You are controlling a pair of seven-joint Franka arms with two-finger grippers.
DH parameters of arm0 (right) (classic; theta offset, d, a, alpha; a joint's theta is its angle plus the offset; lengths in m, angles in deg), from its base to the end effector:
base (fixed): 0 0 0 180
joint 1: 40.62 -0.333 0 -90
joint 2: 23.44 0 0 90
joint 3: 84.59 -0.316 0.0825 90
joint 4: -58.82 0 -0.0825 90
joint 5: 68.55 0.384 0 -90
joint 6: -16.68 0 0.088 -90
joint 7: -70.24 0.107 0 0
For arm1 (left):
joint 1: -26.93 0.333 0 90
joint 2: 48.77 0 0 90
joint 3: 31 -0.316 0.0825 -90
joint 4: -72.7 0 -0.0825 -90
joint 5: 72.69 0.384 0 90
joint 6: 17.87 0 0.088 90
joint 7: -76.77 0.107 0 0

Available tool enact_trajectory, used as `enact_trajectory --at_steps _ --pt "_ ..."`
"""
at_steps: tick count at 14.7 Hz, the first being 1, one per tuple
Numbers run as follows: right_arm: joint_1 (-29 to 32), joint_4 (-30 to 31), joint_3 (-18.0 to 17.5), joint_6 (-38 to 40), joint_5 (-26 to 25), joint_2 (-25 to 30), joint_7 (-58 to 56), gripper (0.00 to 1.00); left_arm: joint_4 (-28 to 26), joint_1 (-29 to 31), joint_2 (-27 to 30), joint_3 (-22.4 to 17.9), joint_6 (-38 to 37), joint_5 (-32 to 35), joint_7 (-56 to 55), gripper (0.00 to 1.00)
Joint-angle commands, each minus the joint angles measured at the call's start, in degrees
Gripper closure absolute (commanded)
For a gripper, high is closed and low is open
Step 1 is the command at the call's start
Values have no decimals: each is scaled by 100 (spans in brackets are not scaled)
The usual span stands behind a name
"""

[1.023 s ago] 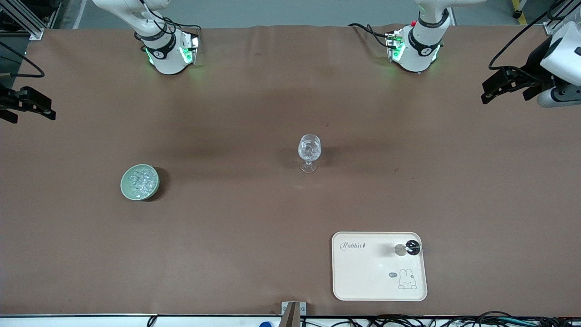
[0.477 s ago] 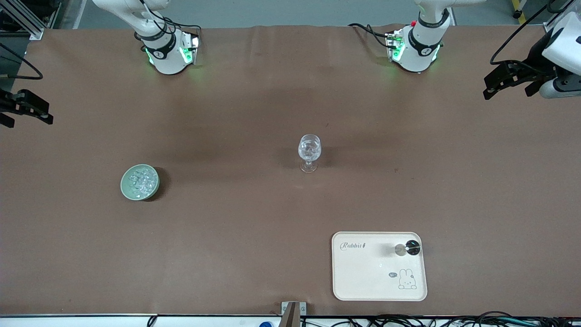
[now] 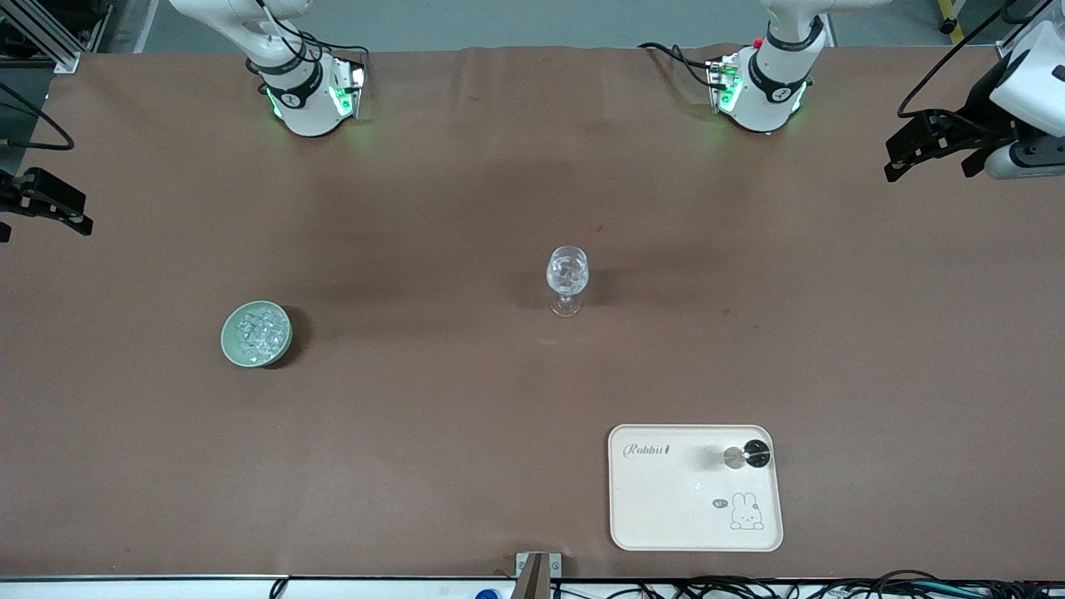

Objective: Pour wine and add ice with both arms

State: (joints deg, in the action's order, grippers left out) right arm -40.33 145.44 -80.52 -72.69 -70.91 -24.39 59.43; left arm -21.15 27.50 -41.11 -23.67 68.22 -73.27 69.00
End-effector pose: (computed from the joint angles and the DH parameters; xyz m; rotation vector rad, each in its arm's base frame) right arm 0.5573 -0.0466 0.6422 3.0904 0.1725 0.0396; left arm 0.5013 -0.0655 0.6573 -3.1343 -0.0284 0.0030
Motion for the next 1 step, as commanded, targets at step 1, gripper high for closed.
enact_trajectory --at_steps 1 --pt "77 92 -82 -63 95 87 53 0 -64 -83 112 -56 31 119 170 0"
